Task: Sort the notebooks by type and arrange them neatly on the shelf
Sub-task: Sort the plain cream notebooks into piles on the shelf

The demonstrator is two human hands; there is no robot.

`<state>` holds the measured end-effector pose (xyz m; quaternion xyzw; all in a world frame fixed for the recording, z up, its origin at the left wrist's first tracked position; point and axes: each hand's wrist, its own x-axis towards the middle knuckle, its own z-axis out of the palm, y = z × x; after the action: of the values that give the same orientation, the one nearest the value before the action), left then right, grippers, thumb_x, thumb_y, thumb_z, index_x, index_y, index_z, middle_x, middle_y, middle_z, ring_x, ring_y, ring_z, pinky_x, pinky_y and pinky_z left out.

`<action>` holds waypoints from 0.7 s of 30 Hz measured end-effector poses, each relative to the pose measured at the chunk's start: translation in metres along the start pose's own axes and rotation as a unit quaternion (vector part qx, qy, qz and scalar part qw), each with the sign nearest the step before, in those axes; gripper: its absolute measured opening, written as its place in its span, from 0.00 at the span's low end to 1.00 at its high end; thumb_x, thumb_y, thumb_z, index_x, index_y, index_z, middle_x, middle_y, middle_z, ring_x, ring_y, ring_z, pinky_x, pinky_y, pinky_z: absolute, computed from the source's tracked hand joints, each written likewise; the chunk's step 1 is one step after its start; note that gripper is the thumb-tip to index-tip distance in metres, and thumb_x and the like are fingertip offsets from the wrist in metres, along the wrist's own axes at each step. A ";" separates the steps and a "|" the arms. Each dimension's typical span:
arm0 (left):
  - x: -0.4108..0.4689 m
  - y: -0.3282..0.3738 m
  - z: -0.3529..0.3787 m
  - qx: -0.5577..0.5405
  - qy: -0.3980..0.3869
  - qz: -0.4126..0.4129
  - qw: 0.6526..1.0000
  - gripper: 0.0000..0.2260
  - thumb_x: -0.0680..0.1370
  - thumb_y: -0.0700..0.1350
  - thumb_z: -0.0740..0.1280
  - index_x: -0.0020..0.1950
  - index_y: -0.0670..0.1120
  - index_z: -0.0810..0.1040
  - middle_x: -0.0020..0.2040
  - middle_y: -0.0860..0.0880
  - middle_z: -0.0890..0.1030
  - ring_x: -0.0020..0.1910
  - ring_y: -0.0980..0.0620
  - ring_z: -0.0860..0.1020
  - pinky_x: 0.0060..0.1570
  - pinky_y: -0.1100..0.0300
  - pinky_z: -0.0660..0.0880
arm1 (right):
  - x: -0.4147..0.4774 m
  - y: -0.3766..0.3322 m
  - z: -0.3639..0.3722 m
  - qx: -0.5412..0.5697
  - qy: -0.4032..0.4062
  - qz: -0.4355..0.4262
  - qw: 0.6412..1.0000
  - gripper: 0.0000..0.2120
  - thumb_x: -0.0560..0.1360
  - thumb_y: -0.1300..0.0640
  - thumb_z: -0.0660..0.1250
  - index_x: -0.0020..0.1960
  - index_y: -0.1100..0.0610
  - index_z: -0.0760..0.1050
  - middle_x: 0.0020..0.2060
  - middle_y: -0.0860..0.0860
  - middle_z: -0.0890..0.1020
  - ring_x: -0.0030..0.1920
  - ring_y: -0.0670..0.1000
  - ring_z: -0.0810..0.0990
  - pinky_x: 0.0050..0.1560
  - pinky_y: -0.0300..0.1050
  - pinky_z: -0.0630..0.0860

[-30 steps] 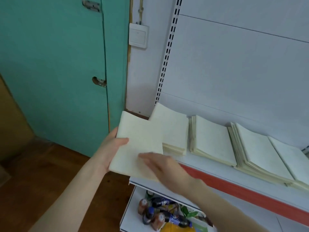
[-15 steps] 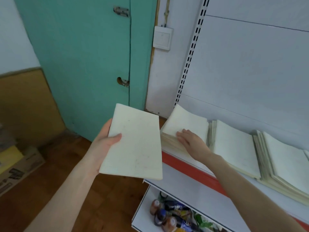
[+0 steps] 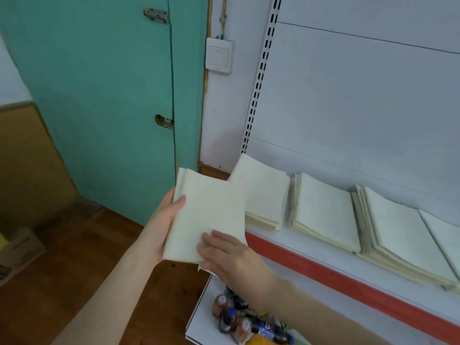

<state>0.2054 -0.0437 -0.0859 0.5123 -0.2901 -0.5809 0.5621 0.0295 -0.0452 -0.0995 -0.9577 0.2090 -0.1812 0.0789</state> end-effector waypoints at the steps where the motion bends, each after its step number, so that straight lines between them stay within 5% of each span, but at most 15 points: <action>1: -0.003 -0.001 -0.003 0.028 0.016 0.017 0.999 0.14 0.79 0.44 0.60 0.65 0.53 0.70 0.56 0.45 0.79 0.52 0.42 0.78 0.49 0.46 0.75 | 0.001 0.001 -0.004 0.052 -0.017 0.005 0.998 0.23 0.80 0.48 0.50 0.55 0.60 0.80 0.55 0.55 0.81 0.57 0.49 0.79 0.66 0.37 0.67; 4: -0.003 -0.003 -0.010 0.048 0.020 0.042 0.998 0.19 0.77 0.38 0.62 0.62 0.58 0.70 0.57 0.47 0.78 0.54 0.43 0.78 0.54 0.40 0.74 | 0.006 0.025 -0.019 0.158 0.003 0.102 0.982 0.18 0.79 0.51 0.57 0.64 0.60 0.74 0.62 0.48 0.75 0.63 0.42 0.71 0.63 0.24 0.60; 7: -0.012 -0.004 -0.020 0.021 0.017 0.056 0.998 0.21 0.74 0.41 0.65 0.64 0.59 0.71 0.58 0.47 0.78 0.56 0.42 0.78 0.56 0.36 0.72 | 0.020 0.074 -0.027 0.084 0.044 0.255 0.962 0.18 0.80 0.53 0.57 0.67 0.57 0.70 0.67 0.50 0.71 0.68 0.50 0.69 0.66 0.37 0.61; 10: -0.019 -0.001 -0.035 -0.001 0.023 0.071 0.997 0.27 0.67 0.44 0.66 0.65 0.57 0.71 0.58 0.47 0.79 0.56 0.41 0.78 0.55 0.36 0.72 | 0.034 0.102 -0.023 0.010 -0.059 0.336 0.940 0.26 0.79 0.46 0.57 0.73 0.55 0.60 0.74 0.51 0.60 0.73 0.51 0.58 0.71 0.43 0.54; 15: -0.027 0.003 -0.051 -0.034 0.038 0.093 0.994 0.25 0.66 0.43 0.66 0.62 0.57 0.73 0.56 0.47 0.80 0.53 0.43 0.80 0.47 0.43 0.76 | 0.043 0.116 -0.003 -0.050 -0.086 0.327 0.940 0.32 0.76 0.40 0.58 0.74 0.54 0.56 0.75 0.52 0.58 0.74 0.52 0.55 0.74 0.51 0.53; 21: -0.030 0.003 -0.054 -0.043 0.034 0.103 0.993 0.24 0.66 0.44 0.67 0.62 0.59 0.73 0.57 0.48 0.79 0.55 0.43 0.79 0.50 0.42 0.76 | 0.030 0.120 0.005 -0.105 -0.082 0.275 0.952 0.25 0.79 0.44 0.52 0.73 0.52 0.60 0.74 0.53 0.61 0.74 0.53 0.57 0.72 0.53 0.57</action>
<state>0.2513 -0.0033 -0.0922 0.4746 -0.2972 -0.5138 0.6499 0.0119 -0.1655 -0.1220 -0.8775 0.4751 -0.0506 0.0417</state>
